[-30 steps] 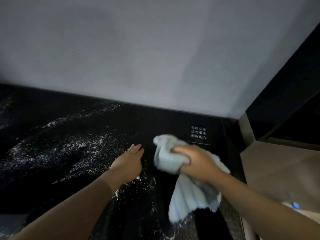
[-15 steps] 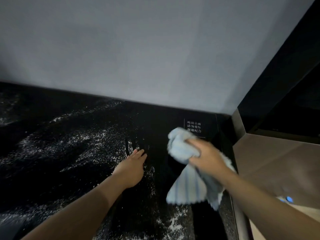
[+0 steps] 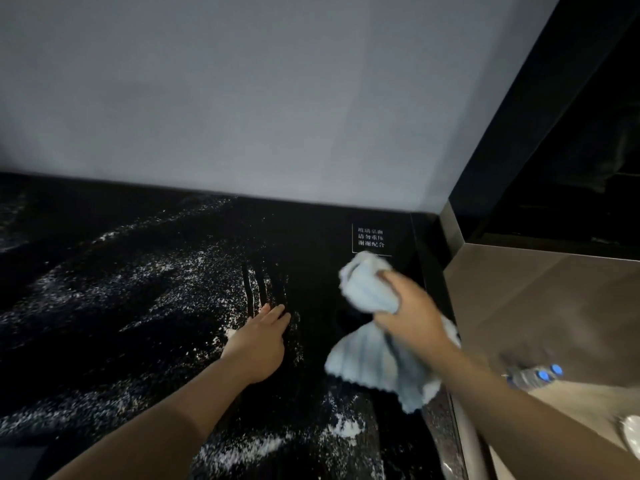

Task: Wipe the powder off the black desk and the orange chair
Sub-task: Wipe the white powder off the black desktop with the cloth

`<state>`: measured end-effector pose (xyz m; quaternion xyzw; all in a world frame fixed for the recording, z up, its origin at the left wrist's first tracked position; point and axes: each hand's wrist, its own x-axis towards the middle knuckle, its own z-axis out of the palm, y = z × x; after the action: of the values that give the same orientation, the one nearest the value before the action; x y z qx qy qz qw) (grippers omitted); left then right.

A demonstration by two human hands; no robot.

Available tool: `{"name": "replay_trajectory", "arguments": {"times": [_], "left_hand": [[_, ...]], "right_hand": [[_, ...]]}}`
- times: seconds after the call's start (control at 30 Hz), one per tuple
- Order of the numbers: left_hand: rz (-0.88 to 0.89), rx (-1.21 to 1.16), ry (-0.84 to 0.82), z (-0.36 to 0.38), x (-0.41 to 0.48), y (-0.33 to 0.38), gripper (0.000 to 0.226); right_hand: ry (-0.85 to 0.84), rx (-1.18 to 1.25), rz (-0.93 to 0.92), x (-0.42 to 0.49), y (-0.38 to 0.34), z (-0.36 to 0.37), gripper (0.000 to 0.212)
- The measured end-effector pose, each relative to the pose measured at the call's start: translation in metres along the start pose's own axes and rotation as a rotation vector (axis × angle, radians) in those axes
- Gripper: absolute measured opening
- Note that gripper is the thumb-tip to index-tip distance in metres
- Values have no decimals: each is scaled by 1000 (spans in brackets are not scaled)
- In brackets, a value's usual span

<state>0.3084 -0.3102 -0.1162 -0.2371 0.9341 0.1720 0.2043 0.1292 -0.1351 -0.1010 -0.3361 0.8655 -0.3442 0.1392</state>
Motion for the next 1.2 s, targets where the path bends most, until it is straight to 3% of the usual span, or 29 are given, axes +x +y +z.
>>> {"name": "replay_trajectory", "arguments": {"times": [0.03,0.1,0.17,0.2,0.27,0.3,0.37,0.43,0.5,0.57,0.63,0.73,0.83,0.9,0.97,1.0,1.07,1.13,1.2], "left_hand": [[5,0,0,1,-4,1,54],[18,2,-4,4,-10,4,54],[20,6,-3,6,-13,6,54],[19,10,3,7,-14,6,54],[21,12,19,9,-14,6,55],[25,12,25,9,-13,6,55],[33,3,27,9,-13,6,55],[29,-14,17,9,-15,6,56],[22,-22,8,12,-18,7,56],[24,-12,-1,14,-21,8,56],[19,-7,-3,15,-22,8,55],[19,11,8,16,-19,8,56],[31,17,18,16,-19,8,56],[33,1,16,17,-20,7,56],[28,-6,2,20,-24,8,57],[27,-1,-3,21,-25,9,57],[20,-3,-6,22,-26,10,58],[15,-8,-9,22,-26,11,58],[13,-3,-12,24,-27,14,58]], "right_hand": [[37,-110,88,5,12,-10,69],[-46,-419,276,-3,22,-11,73],[-109,-567,347,-27,12,9,69],[-120,-566,307,-39,1,22,68],[-133,-461,48,-63,-22,53,63],[-165,-314,-65,-72,-32,61,59],[-225,2,-94,-71,-40,55,54],[-71,92,-27,-54,-25,32,61],[89,-149,142,-40,3,3,67],[46,-413,393,-45,22,-11,62],[5,-558,464,-62,19,3,59],[3,-459,173,-83,-6,44,58],[-187,-22,-87,-89,-33,45,46],[-49,72,-134,-81,-22,27,54],[143,-169,53,-70,4,5,60],[134,-327,224,-69,14,-4,61],[-39,-510,470,-78,16,-6,67],[-151,-570,443,-91,1,17,77],[-220,-569,250,-107,-20,46,78]]}}
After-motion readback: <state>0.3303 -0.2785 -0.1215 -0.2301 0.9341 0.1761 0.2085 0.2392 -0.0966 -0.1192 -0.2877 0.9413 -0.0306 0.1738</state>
